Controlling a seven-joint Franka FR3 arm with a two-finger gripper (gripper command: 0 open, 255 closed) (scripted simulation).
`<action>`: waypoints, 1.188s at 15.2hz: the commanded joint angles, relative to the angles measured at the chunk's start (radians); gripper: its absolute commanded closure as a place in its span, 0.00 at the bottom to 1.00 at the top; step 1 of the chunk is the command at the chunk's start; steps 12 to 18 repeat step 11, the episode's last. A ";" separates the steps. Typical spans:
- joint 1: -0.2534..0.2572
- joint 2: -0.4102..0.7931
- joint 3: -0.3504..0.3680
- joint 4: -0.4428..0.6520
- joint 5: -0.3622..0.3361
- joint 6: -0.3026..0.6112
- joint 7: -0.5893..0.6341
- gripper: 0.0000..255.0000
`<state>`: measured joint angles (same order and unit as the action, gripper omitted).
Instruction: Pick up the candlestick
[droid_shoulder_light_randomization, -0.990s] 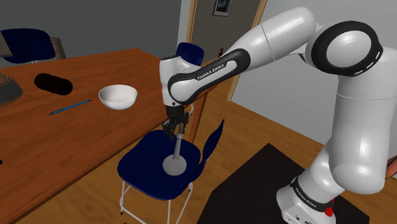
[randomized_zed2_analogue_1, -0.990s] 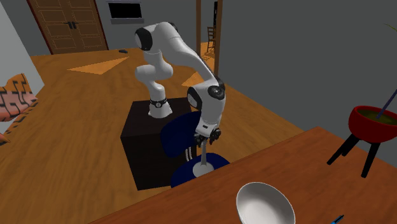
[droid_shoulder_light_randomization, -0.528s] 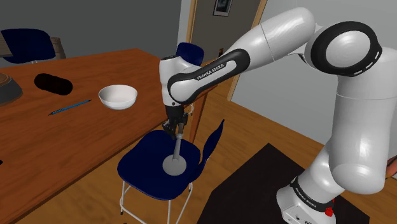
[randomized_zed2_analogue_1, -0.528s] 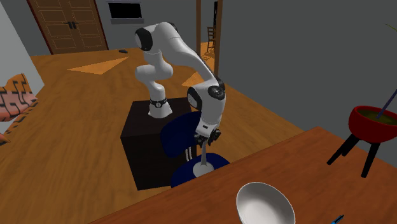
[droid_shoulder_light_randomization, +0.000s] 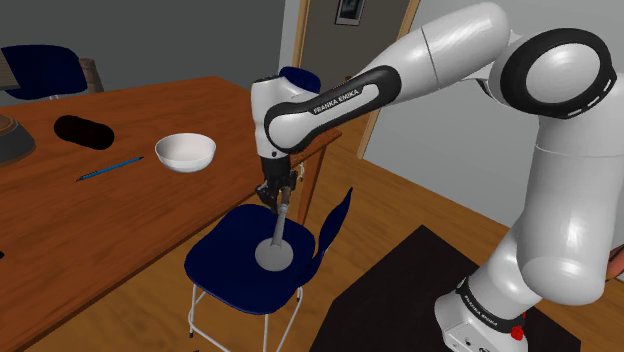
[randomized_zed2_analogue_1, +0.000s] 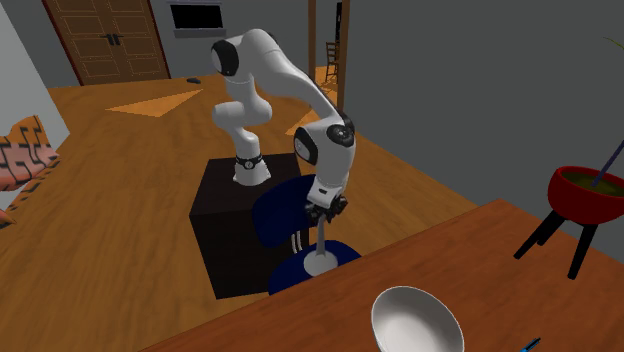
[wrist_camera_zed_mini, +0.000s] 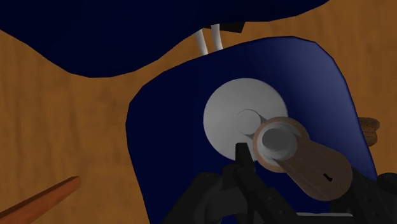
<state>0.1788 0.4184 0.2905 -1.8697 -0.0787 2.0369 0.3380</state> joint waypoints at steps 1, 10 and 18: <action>-0.002 -0.018 0.003 0.003 0.006 -0.021 -0.002 1.00; -0.008 -0.075 0.011 0.039 0.023 -0.111 -0.010 1.00; -0.008 -0.075 0.011 0.039 0.023 -0.111 -0.010 1.00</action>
